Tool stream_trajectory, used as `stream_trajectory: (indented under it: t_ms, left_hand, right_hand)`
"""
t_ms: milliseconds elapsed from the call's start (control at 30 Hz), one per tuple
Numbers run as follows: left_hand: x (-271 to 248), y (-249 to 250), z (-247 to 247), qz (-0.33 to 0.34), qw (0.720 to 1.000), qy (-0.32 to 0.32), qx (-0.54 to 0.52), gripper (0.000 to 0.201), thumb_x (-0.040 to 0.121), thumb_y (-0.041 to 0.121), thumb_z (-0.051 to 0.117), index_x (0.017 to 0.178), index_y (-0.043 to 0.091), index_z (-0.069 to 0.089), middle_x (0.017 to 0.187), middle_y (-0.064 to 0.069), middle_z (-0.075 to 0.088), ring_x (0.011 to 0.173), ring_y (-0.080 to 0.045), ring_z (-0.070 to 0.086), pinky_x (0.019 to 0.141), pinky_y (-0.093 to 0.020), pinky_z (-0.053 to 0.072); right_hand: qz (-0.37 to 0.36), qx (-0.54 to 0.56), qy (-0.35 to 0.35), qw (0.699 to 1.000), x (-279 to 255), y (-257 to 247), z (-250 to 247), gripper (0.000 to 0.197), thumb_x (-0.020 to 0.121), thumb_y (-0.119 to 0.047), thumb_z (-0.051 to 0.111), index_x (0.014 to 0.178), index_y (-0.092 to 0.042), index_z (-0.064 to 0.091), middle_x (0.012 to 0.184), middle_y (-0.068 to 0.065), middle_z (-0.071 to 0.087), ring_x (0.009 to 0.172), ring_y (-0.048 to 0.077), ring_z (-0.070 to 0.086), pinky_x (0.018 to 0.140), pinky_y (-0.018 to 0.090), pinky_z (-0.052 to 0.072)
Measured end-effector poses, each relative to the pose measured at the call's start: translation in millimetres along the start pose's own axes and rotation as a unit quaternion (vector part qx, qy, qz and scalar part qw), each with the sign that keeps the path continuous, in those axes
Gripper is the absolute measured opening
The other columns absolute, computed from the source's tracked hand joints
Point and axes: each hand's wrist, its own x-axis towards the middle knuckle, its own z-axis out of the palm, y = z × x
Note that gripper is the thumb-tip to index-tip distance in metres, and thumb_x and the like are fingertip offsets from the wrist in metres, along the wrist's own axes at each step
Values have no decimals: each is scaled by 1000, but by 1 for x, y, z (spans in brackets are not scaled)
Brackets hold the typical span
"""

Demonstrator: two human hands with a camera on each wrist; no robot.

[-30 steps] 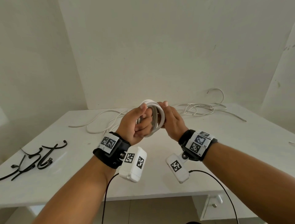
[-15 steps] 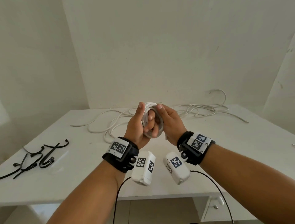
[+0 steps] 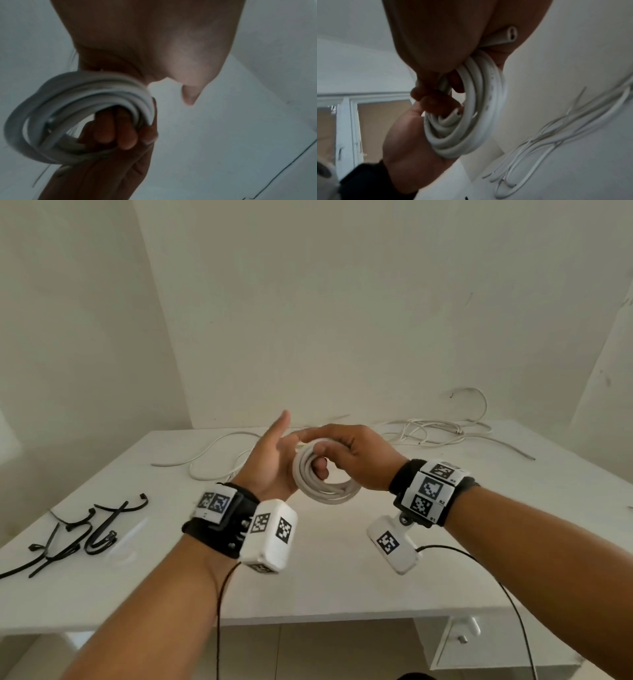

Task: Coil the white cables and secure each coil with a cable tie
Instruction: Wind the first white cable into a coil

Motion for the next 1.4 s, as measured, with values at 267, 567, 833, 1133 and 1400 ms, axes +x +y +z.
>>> stream_trajectory:
  t_ms: [267,567,833,1133,1400]
  left_hand:
    - [2,-12,21,42,954,246,166,50,100,53,45,93,13,72,62,-11,49,45,-18,39,45,-30,42]
    - [2,-8,12,115,919,370,69,17,93,15,51,90,9,67,49,-1,47,42,-17,40,41,-25,36]
    - [-3,-2,-4,122,886,448,5,17,91,16,49,92,8,64,48,-1,45,42,-17,40,43,-25,40]
    - [-32,6,-46,15,943,323,-81,35,99,20,38,71,10,58,43,-1,35,36,-16,32,57,-31,43]
    - [-61,33,-82,-44,963,266,-9,52,105,40,34,67,13,56,45,-1,35,36,-15,31,54,-29,41]
  right_hand:
    - [-4,-44,-22,999,7,-3,16,31,99,-28,57,124,-13,45,98,-5,69,78,-2,64,66,16,48]
    - [14,48,139,989,2,3,55,44,100,-33,55,142,-22,50,111,-1,67,75,3,67,70,20,56]
    - [48,138,170,974,21,-9,76,29,102,-32,51,125,-18,62,85,-12,65,68,1,61,64,17,48]
    - [44,74,138,987,51,-13,102,13,93,-29,67,101,-20,74,82,2,74,77,18,68,73,29,54]
    - [-10,40,5,999,72,-31,126,20,95,-25,64,111,-17,73,89,-5,73,79,5,65,72,8,44]
